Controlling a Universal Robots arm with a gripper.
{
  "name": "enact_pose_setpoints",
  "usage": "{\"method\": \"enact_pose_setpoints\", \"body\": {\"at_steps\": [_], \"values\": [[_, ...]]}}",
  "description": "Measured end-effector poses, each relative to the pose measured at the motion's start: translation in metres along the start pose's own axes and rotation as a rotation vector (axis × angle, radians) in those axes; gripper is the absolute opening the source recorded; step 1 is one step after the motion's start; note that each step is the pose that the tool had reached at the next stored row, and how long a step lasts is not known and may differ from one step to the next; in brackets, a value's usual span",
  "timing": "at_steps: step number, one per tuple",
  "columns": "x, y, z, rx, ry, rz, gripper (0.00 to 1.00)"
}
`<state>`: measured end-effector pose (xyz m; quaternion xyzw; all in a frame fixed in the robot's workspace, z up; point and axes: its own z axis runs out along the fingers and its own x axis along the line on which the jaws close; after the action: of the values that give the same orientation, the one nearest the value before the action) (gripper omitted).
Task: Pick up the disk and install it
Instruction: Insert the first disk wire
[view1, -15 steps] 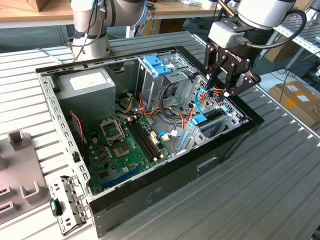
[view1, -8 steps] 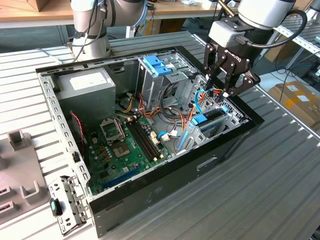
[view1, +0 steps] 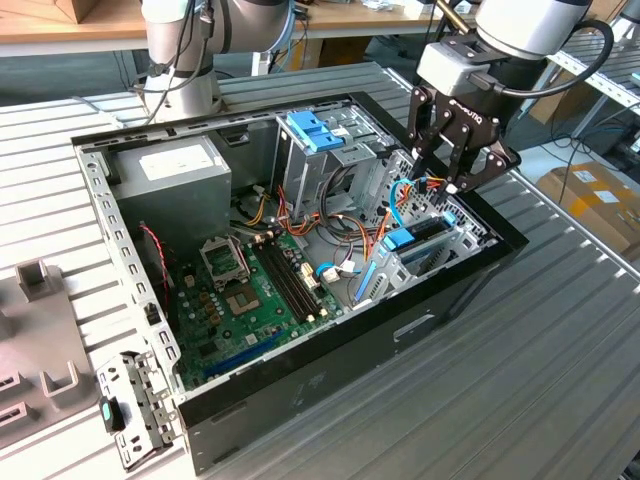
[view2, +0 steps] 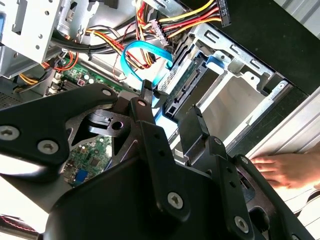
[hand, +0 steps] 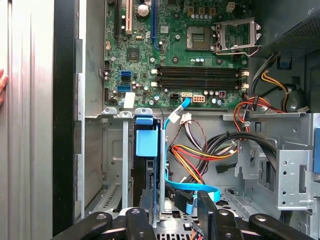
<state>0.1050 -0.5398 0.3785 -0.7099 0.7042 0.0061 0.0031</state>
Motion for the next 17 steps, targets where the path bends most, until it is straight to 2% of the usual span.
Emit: {"method": "enact_pose_setpoints", "body": {"at_steps": [13, 15, 16, 17], "values": [[0.0, -0.0008, 0.0001, 0.0029, 0.0, 0.0, 0.49], [0.0, -0.0007, 0.0001, 0.003, 0.0001, 0.0, 0.47], [0.0, -0.0008, 0.0001, 0.003, 0.0, 0.0, 0.4], [0.0, -0.0008, 0.0001, 0.003, 0.0001, 0.0, 0.4]]}}
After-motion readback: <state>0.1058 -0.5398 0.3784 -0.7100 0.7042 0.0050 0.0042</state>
